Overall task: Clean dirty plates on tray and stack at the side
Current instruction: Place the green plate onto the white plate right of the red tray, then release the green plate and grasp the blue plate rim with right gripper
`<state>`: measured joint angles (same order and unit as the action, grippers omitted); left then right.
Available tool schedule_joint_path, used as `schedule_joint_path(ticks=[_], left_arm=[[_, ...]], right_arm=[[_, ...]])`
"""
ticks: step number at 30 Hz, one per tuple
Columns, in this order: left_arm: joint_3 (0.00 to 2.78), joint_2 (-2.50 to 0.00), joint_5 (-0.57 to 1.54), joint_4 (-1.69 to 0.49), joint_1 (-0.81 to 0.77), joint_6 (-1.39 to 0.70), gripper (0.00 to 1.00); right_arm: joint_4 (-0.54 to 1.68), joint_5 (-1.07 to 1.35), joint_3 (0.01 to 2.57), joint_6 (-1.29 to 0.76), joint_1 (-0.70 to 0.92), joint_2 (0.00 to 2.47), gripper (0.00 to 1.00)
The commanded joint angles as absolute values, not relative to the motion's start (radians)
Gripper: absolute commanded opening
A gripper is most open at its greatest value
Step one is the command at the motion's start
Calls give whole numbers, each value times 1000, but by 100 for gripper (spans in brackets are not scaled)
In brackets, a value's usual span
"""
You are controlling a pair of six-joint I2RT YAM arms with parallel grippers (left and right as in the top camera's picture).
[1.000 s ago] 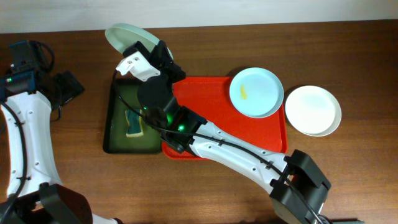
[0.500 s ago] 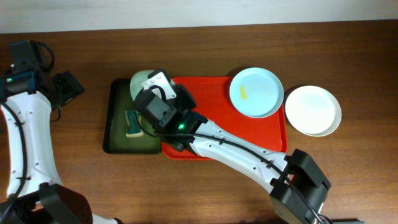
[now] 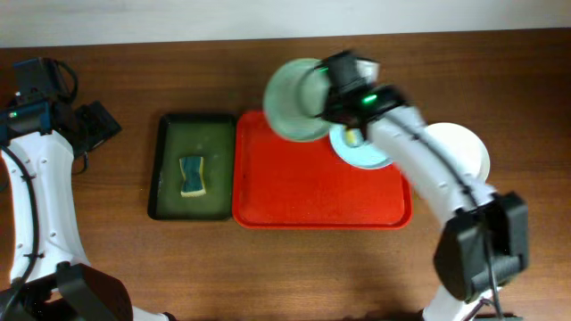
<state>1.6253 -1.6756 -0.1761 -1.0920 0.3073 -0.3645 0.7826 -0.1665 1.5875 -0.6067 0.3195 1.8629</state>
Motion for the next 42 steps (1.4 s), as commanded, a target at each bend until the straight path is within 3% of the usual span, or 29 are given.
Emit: schedule_joint_path(ticks=[1, 8, 14, 18, 19, 21, 22, 25, 34, 42], left_arm=[[1631, -1668, -181, -1091, 311, -381, 99], [1631, -1668, -180, -1091, 311, -381, 99], [1631, -1668, -181, -1091, 311, -381, 99], [1631, -1668, -181, -1091, 311, -381, 99], [1631, -1668, -180, -1091, 311, -381, 99], [1631, -1668, -181, -1091, 311, -381, 99], [1631, -1668, -181, -1091, 311, -381, 99], [1631, -1668, -180, -1091, 311, -381, 99], [1631, -1668, -181, -1091, 311, -381, 99], [1631, -1668, -181, -1091, 311, -381, 99]], right_arm=[[901, 120, 1594, -637, 86, 1829, 4], [1208, 116, 1586, -540, -448, 1832, 4], [1153, 68, 1457, -486, -577, 1835, 4], [1072, 67, 1377, -486, -542, 1837, 4], [1066, 67, 1373, -486, -534, 1837, 11], [1065, 67, 1373, -486, -527, 1837, 48], [1066, 67, 1373, -485, -527, 1837, 60], [1075, 79, 1372, -420, -508, 1837, 71], [1076, 78, 1372, -239, -181, 1837, 74], [830, 54, 1372, -135, 271, 1838, 73]])
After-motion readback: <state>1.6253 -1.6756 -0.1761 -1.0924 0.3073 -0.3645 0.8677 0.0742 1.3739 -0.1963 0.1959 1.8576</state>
